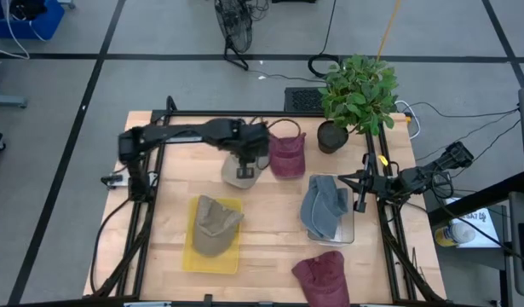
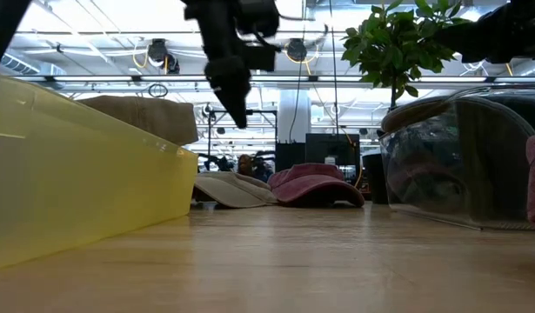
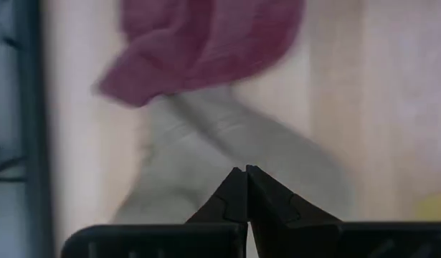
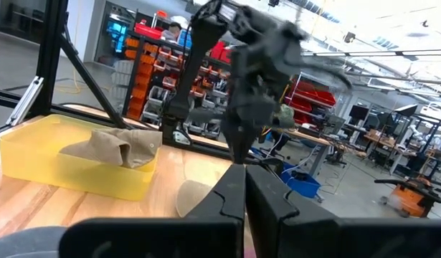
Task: Pick & Place hat
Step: Put the brown cap into the yellow bin
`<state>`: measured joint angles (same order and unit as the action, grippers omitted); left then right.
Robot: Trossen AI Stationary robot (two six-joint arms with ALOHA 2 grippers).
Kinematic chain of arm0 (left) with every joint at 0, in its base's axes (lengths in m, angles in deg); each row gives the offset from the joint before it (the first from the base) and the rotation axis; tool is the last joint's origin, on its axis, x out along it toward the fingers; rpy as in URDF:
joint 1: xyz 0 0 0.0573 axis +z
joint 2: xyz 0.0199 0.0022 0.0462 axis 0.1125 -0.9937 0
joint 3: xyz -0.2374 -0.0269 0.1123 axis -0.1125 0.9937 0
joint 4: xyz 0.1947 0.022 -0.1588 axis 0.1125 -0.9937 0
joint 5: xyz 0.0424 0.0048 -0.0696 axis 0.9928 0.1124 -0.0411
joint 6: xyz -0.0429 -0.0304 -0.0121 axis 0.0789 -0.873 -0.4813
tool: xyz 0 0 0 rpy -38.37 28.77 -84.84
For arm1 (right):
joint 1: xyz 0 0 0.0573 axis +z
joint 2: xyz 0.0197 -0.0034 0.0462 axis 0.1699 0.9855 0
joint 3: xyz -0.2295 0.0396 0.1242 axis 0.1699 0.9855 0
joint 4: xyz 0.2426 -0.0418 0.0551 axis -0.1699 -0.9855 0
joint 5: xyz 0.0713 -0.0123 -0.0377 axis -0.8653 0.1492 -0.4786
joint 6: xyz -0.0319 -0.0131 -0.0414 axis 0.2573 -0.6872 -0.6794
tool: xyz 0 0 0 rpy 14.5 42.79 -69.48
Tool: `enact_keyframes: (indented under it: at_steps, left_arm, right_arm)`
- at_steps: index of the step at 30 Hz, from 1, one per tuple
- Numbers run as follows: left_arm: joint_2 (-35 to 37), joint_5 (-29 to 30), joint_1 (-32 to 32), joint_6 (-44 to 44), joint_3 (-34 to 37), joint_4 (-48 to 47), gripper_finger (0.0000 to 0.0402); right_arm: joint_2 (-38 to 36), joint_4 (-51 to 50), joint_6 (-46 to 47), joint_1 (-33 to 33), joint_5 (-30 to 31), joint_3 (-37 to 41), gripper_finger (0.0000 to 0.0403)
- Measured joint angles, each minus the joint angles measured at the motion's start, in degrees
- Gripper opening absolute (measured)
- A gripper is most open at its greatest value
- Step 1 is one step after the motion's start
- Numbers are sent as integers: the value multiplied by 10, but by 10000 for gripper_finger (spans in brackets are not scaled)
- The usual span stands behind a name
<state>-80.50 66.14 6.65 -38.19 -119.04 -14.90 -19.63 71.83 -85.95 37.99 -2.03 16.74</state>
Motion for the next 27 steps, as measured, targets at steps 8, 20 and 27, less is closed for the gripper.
enact_keyframes:
  at_steps: [8,20,27]
  left_arm:
    - [-54,-68,54,-13,-41,-33,80]
    - [-78,-64,77,-105,-35,-24,305]
    - [-119,-17,66,-109,-36,-21,364]
  right_arm:
    - [0,-20,0,0,0,0,0]
    - [0,-21,0,0,1,0,0]
    - [0,-20,0,0,1,0,0]
